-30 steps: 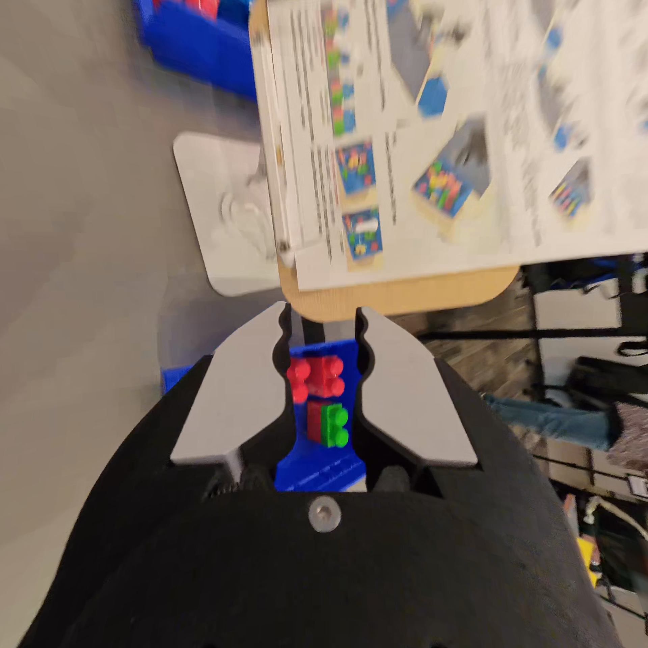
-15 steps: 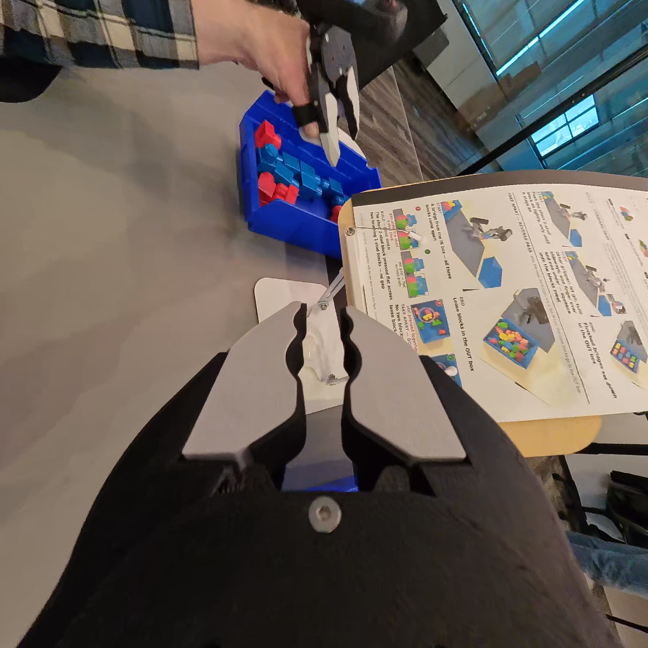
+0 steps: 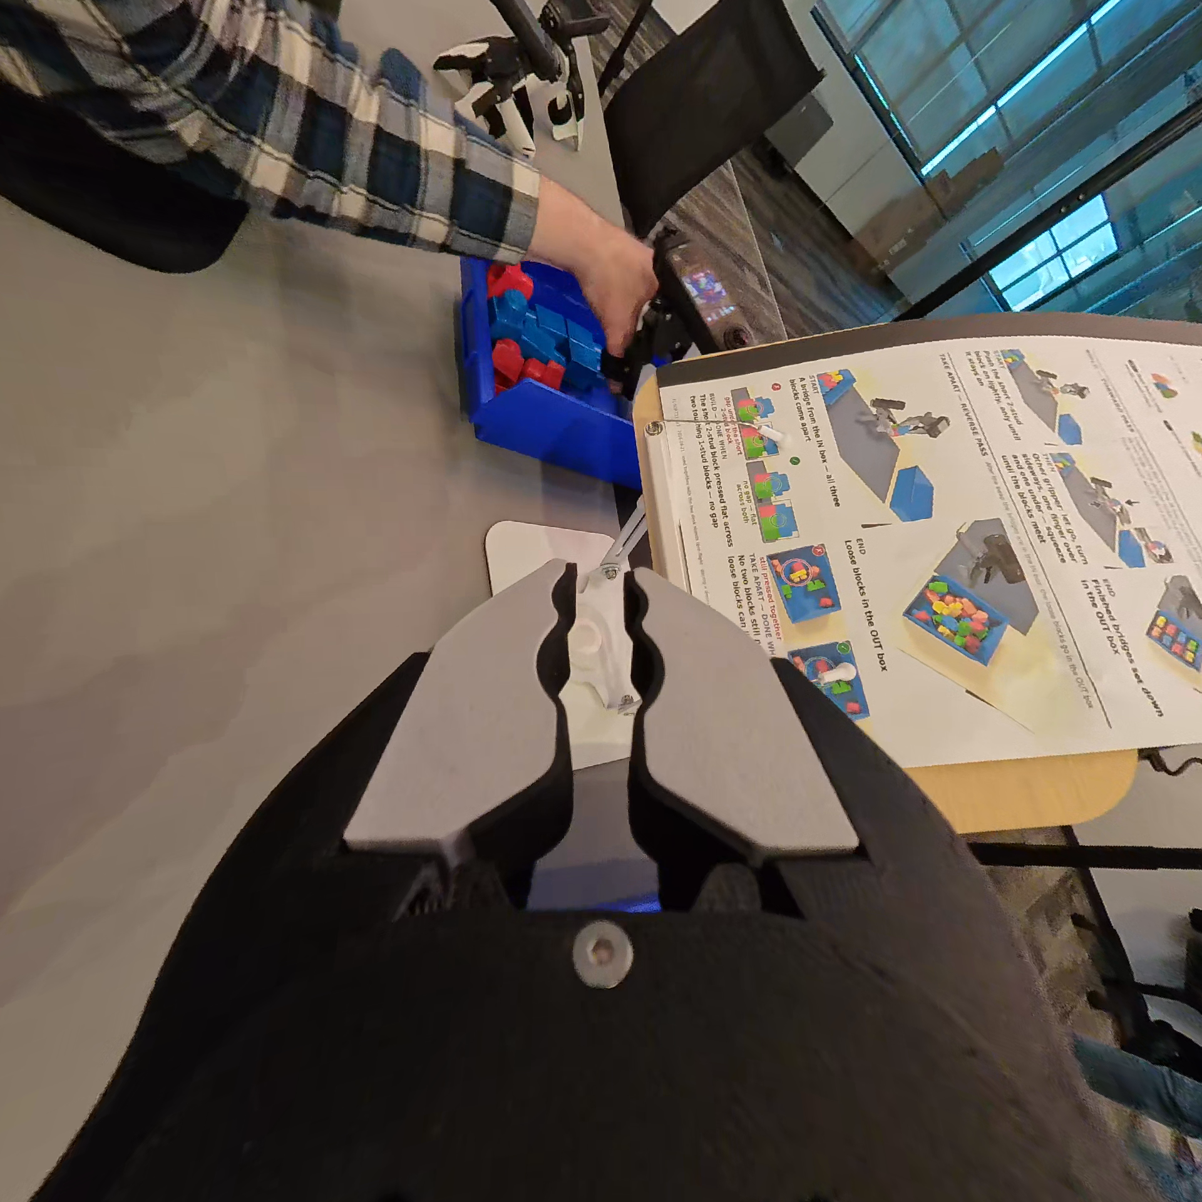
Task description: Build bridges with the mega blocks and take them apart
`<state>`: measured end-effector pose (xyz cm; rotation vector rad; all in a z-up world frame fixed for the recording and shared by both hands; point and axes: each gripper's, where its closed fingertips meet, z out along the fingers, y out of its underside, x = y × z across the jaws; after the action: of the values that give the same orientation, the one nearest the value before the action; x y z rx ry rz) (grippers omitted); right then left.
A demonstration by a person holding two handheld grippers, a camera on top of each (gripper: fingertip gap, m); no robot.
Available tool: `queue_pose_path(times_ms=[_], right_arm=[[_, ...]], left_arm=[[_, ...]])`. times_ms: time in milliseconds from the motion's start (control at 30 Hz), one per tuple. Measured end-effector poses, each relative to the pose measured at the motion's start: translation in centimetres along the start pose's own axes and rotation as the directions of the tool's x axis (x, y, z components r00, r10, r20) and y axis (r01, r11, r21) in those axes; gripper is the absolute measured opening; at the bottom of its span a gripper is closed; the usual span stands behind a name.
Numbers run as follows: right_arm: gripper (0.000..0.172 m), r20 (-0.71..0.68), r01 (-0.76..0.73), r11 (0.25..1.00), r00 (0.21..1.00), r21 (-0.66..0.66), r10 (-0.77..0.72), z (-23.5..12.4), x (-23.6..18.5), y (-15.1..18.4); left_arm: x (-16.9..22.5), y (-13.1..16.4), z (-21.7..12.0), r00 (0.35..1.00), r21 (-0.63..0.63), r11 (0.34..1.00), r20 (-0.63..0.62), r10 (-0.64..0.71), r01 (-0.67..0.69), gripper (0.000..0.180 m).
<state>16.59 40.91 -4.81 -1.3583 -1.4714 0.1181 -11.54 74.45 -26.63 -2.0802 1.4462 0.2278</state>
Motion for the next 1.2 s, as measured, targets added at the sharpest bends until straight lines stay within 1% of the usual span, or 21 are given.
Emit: queue_pose_path(times_ms=[67,133,233,267,300,367,467,500,533,567,667,733,767,800,900,967,1033,1067,1200], right_arm=[[0.014,0.005,-0.003,1.0,1.0,0.003,0.003,0.1,0.0,0.1],[0.014,0.019,-0.003,1.0,1.0,0.004,0.003,0.3,-0.2,0.1],[0.014,0.03,0.0,1.0,1.0,-0.002,0.0,0.5,-0.4,0.2],[0.014,0.03,-0.001,1.0,1.0,-0.005,0.002,0.5,-0.4,0.3],[0.014,0.028,-0.003,1.0,1.0,-0.007,0.003,0.4,-0.3,0.4],[0.013,0.034,-0.009,1.0,0.999,-0.005,0.009,0.4,-0.4,0.5],[0.013,0.038,-0.009,1.0,0.999,-0.01,0.009,0.3,-0.5,0.6],[0.013,0.04,-0.008,1.0,0.999,-0.012,0.009,0.2,-0.5,0.6],[0.013,0.039,-0.008,1.0,0.999,-0.011,0.008,0.1,-0.5,0.6],[0.013,0.035,-0.007,1.0,0.999,-0.009,0.008,0.1,-0.5,0.5],[0.013,0.038,-0.004,1.0,0.999,-0.004,0.004,-0.1,-0.5,0.3],[0.013,0.043,-0.001,1.0,0.999,-0.006,0.001,0.0,-0.7,0.2],[0.013,0.045,0.001,1.0,0.999,-0.011,-0.001,0.1,-0.7,0.3],[0.013,0.047,0.003,1.0,0.999,-0.018,-0.002,0.2,-0.8,0.4],[0.013,0.05,0.0,0.999,0.999,-0.033,0.001,0.4,-0.8,0.7],[0.013,0.051,-0.007,0.999,0.999,-0.034,0.009,0.4,-0.7,0.9],[0.013,0.052,-0.012,0.999,0.999,-0.037,0.014,0.3,-0.7,1.1],[0.013,0.051,-0.013,0.999,0.999,-0.04,0.015,0.3,-0.6,1.2],[0.013,0.047,-0.019,0.999,0.999,-0.043,0.021,0.2,-0.5,1.4]], left_arm=[[-0.8,-0.6,0.5,0.998,-0.001,0.998,-0.019,0.059,-0.059,0.065],[-0.8,-0.6,1.5,0.992,-0.021,0.995,-0.089,0.091,-0.093,0.065],[-1.1,1.4,3.5,0.982,-0.134,0.982,-0.15,0.114,-0.134,0.07],[-1.1,1.7,3.9,0.98,-0.141,0.98,-0.159,0.117,-0.14,0.076],[-1.3,1.5,4.0,0.98,-0.127,0.982,-0.16,0.118,-0.139,0.072],[-1.0,1.5,3.5,0.975,-0.134,0.982,-0.195,0.106,-0.134,0.067],[0.7,1.6,2.7,0.968,-0.118,0.983,-0.223,0.113,-0.142,0.072],[1.5,1.7,1.8,0.961,-0.112,0.981,-0.248,0.123,-0.155,0.066],[2.4,1.7,1.0,0.95,-0.101,0.979,-0.276,0.144,-0.178,0.057],[3.0,1.9,0.3,0.948,-0.097,0.978,-0.282,0.149,-0.183,0.056],[3.2,2.9,-0.4,0.946,-0.109,0.962,-0.238,0.218,-0.249,0.068],[2.7,3.3,0.2,0.947,-0.112,0.957,-0.214,0.241,-0.269,0.079],[2.7,3.7,0.6,0.944,-0.134,0.953,-0.228,0.237,-0.272,0.089],[2.8,4.0,0.9,0.942,-0.164,0.947,-0.245,0.231,-0.275,0.093],[3.2,2.9,1.7,0.928,-0.131,0.951,-0.292,0.232,-0.279,0.099],[3.5,2.5,2.0,0.912,-0.136,0.95,-0.345,0.221,-0.282,0.091],[4.1,2.2,2.0,0.896,-0.134,0.951,-0.392,0.208,-0.279,0.079],[4.2,2.0,2.1,0.893,-0.132,0.95,-0.396,0.213,-0.285,0.074],[4.1,2.0,2.0,0.895,-0.136,0.945,-0.384,0.228,-0.299,0.074]])
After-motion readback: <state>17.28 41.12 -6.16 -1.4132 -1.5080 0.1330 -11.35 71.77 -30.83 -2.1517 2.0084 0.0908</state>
